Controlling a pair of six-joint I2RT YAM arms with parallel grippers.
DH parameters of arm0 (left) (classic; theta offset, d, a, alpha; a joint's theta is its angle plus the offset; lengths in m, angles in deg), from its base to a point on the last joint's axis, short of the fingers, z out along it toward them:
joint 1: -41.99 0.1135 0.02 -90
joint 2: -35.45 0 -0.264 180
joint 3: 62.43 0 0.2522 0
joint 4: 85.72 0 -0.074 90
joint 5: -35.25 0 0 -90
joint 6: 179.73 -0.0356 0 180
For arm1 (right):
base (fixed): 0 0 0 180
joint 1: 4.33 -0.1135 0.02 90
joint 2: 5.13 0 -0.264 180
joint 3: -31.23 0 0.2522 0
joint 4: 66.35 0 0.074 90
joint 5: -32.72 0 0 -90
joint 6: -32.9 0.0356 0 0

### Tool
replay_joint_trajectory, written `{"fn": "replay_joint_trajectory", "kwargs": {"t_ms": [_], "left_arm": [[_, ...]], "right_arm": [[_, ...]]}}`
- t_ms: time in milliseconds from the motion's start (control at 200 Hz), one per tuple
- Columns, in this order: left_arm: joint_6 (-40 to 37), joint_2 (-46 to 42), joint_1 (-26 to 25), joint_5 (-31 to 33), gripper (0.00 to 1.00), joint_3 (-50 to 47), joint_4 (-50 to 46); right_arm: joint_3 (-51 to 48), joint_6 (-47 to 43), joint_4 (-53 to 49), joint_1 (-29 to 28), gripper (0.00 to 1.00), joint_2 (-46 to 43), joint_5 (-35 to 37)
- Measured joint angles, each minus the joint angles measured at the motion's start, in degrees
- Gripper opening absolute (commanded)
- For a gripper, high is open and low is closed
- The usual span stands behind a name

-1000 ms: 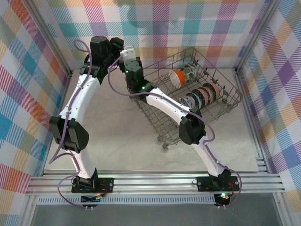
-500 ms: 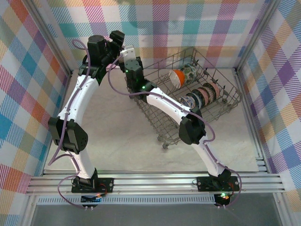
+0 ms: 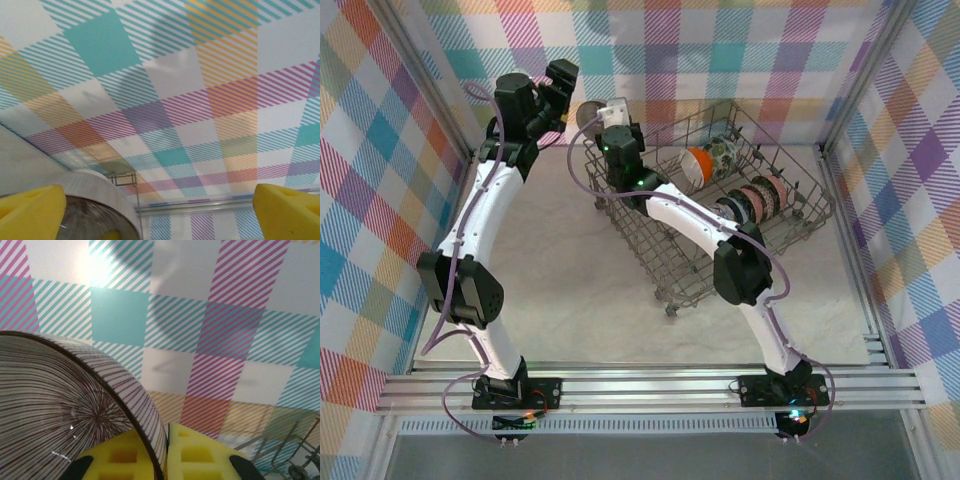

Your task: Load the bowls into the dish rack

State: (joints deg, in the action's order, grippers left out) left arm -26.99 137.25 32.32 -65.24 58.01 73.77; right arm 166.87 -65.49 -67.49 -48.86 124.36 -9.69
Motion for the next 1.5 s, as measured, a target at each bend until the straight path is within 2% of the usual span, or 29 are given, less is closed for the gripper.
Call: {"fn": "replay_joint_trajectory", "kwargs": {"t_ms": [530,630,860,995,1240,1500], "left_arm": [[-5.2,-1.6,6.0,-2.8,0.96,-6.8,1.7],[-7.5,-1.1,6.5,-4.4,0.95,-7.1,0.2],[-12.3,3.1,6.9,-8.4,0.92,-7.1,-3.4],[-14.1,5.6,6.9,-10.1,0.9,-7.1,-5.6],[-15.9,8.6,6.9,-13.5,0.86,-6.8,-7.3],[-17.5,9.5,6.9,-15.6,0.82,-6.6,-9.3]], "right_arm": [[-9.9,0.5,-2.6,4.7,0.0,-11.1,6.2],[-9.7,1.8,-8.0,5.9,0.0,-12.2,8.8],[-6.6,10.2,-30.5,8.0,0.0,-12.3,16.2],[-6.6,13.8,-39.8,8.3,0.0,-12.0,18.6],[-0.2,17.4,-50.8,8.2,0.0,-5.4,20.5],[0.5,18.3,-55.0,7.8,0.0,-2.1,20.6]]}}
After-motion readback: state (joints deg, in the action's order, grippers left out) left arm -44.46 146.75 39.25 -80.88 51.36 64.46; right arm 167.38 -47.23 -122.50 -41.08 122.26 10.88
